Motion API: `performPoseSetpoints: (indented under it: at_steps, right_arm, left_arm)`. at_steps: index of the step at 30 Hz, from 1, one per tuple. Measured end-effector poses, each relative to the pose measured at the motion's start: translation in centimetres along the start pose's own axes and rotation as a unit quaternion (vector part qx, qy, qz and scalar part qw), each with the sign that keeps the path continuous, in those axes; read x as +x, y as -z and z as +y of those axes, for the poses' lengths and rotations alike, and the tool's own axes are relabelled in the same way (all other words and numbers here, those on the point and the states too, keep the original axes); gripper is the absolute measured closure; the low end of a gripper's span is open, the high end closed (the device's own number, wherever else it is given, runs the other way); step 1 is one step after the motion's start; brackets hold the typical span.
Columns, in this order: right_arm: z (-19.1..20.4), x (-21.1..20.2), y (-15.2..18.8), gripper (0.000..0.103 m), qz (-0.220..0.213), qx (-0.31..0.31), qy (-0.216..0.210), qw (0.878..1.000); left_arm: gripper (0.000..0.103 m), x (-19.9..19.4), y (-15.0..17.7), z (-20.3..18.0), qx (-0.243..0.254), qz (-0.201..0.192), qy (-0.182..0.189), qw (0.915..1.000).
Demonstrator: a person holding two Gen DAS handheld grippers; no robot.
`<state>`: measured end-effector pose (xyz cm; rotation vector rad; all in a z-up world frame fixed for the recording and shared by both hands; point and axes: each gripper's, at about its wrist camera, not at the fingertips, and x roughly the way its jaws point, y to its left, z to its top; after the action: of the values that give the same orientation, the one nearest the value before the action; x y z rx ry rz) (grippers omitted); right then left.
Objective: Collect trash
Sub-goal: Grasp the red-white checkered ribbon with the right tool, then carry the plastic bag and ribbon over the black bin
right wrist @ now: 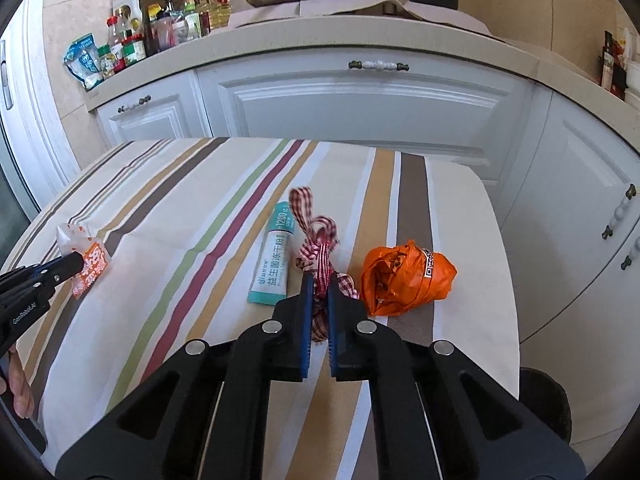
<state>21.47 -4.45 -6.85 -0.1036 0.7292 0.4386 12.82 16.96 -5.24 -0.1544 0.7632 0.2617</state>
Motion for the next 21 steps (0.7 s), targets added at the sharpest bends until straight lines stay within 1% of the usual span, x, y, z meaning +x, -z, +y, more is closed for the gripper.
performPoseSetpoints:
  at_steps: [8, 14, 21]
  right_arm:
    - [0.5, -3.2, 0.4, 0.097, -0.036, 0.001, -0.001, 0.999]
    - [0.8, -6.1, 0.9, 0.097, -0.056, 0.000, 0.000, 0.998]
    - [0.8, -9.1, 1.9, 0.097, -0.074, 0.002, 0.005, 0.997]
  left_arm:
    - [0.091, -1.3, 0.2, -0.1, 0.001, -0.009, 0.006, 0.9999]
    - [0.091, -3.2, 0.4, -0.2, 0.004, -0.023, 0.011, 0.9997]
    - [0.091, -5.6, 1.2, -0.5, 0.016, -0.041, 0.007, 0.9990]
